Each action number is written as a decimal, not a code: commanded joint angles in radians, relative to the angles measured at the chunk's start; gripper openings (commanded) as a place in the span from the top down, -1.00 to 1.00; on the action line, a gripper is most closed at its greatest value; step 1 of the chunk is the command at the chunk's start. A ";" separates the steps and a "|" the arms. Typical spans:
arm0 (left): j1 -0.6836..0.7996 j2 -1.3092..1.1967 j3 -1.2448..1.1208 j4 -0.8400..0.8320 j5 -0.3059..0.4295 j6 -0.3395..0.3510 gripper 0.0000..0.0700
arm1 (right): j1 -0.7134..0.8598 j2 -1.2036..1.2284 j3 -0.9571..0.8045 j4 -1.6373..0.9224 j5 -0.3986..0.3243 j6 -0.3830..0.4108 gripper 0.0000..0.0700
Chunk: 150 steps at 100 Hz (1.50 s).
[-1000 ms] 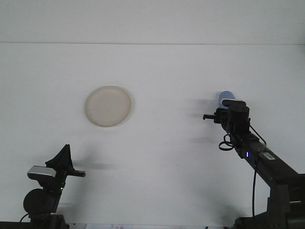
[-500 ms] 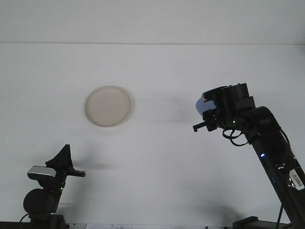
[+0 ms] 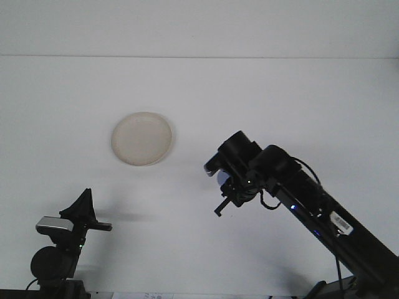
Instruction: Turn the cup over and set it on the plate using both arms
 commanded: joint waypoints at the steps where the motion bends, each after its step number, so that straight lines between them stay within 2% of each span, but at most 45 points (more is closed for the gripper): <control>1: 0.000 -0.001 -0.019 0.010 0.002 -0.005 0.96 | 0.032 0.050 0.016 -0.028 0.000 0.012 1.00; 30: 0.000 -0.001 -0.019 0.010 0.002 -0.005 0.96 | 0.081 0.229 0.016 -0.029 -0.003 0.003 1.00; 55: 0.000 -0.001 -0.019 0.010 0.002 -0.006 0.96 | 0.081 0.261 0.017 -0.029 -0.004 0.002 0.95; 57: 0.000 -0.001 -0.019 0.009 0.002 -0.005 0.96 | 0.081 0.260 0.017 -0.029 -0.006 0.003 0.91; 61: 0.000 -0.001 -0.019 0.010 0.002 -0.005 0.96 | 0.081 0.260 0.018 -0.029 -0.007 0.003 0.71; 70: 0.000 -0.001 -0.019 0.010 0.002 -0.005 0.96 | 0.080 0.260 0.023 -0.029 -0.006 0.003 0.05; 74: 0.000 -0.001 -0.019 0.010 0.002 -0.005 0.96 | 0.080 0.260 0.025 -0.029 -0.006 0.003 -0.17; 81: 0.000 -0.001 -0.019 0.010 0.002 -0.005 0.96 | 0.081 0.260 0.029 -0.029 -0.006 -0.005 -0.38; 150: 0.000 -0.001 -0.019 0.010 0.002 -0.005 0.96 | 0.080 0.260 0.117 -0.029 -0.006 -0.012 -0.38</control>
